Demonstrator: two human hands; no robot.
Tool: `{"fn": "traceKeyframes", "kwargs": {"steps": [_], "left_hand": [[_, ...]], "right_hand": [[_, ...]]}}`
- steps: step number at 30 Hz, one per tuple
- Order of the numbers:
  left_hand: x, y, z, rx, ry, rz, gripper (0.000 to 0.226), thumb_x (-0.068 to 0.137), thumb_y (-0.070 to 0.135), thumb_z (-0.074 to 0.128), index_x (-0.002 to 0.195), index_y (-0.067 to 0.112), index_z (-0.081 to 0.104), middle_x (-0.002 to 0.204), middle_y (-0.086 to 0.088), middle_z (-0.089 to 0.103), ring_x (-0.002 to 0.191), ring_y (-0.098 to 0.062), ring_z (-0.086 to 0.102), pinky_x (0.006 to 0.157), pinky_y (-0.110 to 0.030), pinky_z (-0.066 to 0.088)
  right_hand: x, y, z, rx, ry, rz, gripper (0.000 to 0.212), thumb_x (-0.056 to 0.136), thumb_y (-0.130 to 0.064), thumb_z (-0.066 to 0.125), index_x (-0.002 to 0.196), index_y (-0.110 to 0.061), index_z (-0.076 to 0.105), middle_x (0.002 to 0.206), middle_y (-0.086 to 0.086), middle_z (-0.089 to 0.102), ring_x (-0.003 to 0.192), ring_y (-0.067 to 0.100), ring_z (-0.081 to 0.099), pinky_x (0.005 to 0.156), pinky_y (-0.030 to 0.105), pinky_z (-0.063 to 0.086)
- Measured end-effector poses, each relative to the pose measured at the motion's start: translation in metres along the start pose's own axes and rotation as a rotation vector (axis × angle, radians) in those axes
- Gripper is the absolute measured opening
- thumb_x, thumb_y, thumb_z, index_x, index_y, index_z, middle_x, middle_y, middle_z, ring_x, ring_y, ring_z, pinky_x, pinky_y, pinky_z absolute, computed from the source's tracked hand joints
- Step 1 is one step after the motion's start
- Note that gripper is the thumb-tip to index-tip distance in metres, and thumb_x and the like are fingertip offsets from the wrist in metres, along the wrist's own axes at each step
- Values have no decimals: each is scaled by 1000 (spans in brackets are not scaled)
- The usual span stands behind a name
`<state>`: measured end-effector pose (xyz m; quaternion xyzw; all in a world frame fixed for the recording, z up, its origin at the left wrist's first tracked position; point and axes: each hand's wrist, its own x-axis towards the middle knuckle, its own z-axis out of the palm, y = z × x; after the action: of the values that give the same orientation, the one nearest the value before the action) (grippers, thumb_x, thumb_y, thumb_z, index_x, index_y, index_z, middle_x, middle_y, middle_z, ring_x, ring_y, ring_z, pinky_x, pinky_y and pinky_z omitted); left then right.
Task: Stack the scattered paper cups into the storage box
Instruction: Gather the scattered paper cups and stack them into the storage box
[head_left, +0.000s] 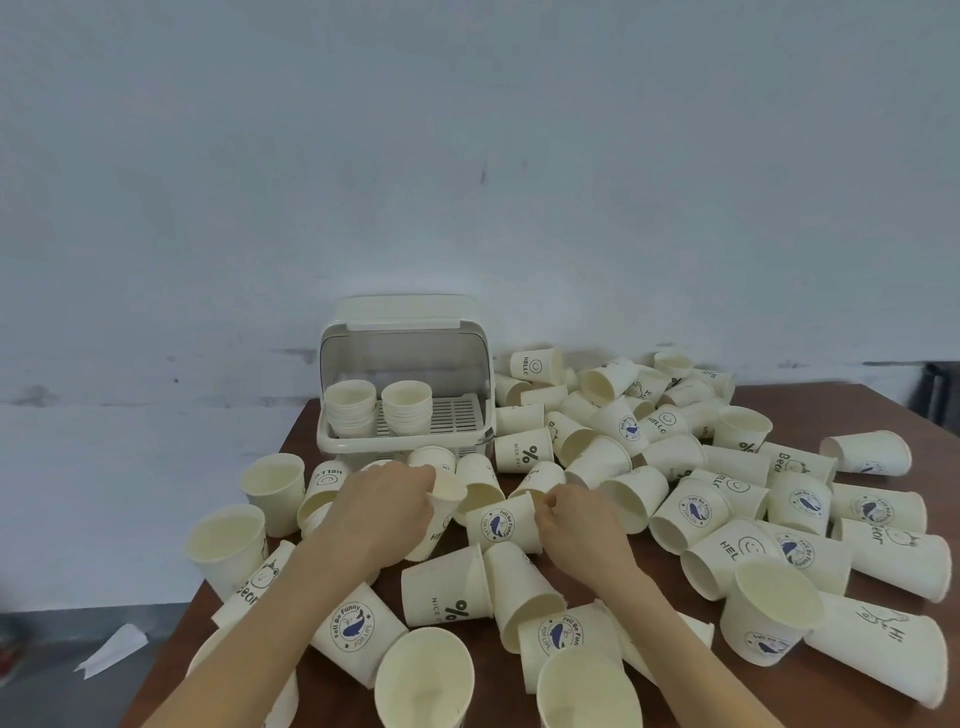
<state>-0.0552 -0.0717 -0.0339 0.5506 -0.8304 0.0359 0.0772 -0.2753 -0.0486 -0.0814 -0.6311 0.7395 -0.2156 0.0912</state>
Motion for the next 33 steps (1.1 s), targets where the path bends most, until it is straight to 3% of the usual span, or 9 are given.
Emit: {"fn": "traceKeyframes", "kwargs": {"steps": [2, 6, 10, 18, 21, 23, 25, 28, 33], "left_hand": [[-8, 0, -2, -68, 59, -34, 16, 94, 25, 39, 97, 22, 54, 95, 3, 63, 88, -19, 57, 69, -32, 44], [-23, 2, -3, -187, 151, -80, 14, 95, 27, 38, 96, 24, 52, 87, 10, 58, 81, -13, 54, 63, -27, 39], [-34, 1, 4, -303, 248, -126, 14, 94, 26, 43, 98, 26, 56, 80, 14, 56, 76, -9, 51, 66, -27, 43], [-38, 4, 9, -411, 359, -185, 11, 91, 24, 49, 92, 25, 59, 74, 11, 62, 71, -12, 56, 69, -34, 48], [-40, 6, 12, -485, 370, -218, 10, 91, 22, 48, 89, 24, 58, 71, 9, 60, 70, -14, 56, 68, -37, 48], [-42, 7, 15, -522, 376, -247, 9, 91, 23, 48, 87, 25, 56, 69, 8, 58, 70, -14, 55, 67, -37, 48], [-45, 9, 19, -557, 387, -270, 10, 91, 24, 48, 87, 27, 56, 68, 7, 58, 70, -13, 55, 66, -37, 48], [-48, 9, 20, -616, 418, -321, 9, 91, 24, 50, 90, 28, 58, 73, 11, 60, 74, -10, 55, 66, -32, 47], [-50, -1, 19, -685, 457, -374, 5, 91, 29, 55, 91, 31, 59, 77, 17, 63, 74, -5, 58, 65, -25, 47]], "right_hand": [[5, -6, 1, -9, -17, 29, 30, 91, -24, 44, 64, -13, 41, 75, 2, 46, 64, 19, 47, 47, 25, 26], [7, -17, 1, 6, -70, 66, 22, 91, -26, 46, 75, -11, 45, 73, -5, 37, 72, 20, 48, 60, 30, 36], [6, -21, 2, 53, -88, 97, 13, 88, -21, 48, 79, -11, 46, 76, -5, 36, 72, 20, 48, 60, 29, 36], [6, -28, 3, 187, -75, 90, 31, 81, -14, 52, 56, -13, 33, 59, 3, 39, 62, 19, 37, 51, 31, 27], [6, -33, -2, 223, -38, 50, 27, 80, -14, 54, 57, -2, 45, 59, 10, 45, 65, 20, 39, 55, 32, 29], [5, -37, -6, 213, -20, 29, 23, 82, -17, 55, 71, 2, 62, 68, 16, 59, 62, 23, 47, 54, 30, 32], [2, -42, -15, 178, -8, 5, 21, 85, -21, 54, 83, -6, 69, 77, 8, 65, 63, 19, 54, 54, 28, 38], [-1, -51, -25, 100, 38, -64, 19, 89, -26, 52, 89, -17, 69, 74, -4, 64, 59, 6, 54, 54, 22, 40], [8, -73, -32, 25, 132, -179, 20, 93, -30, 51, 93, -22, 69, 76, -7, 68, 65, 9, 58, 62, 24, 45]]}}
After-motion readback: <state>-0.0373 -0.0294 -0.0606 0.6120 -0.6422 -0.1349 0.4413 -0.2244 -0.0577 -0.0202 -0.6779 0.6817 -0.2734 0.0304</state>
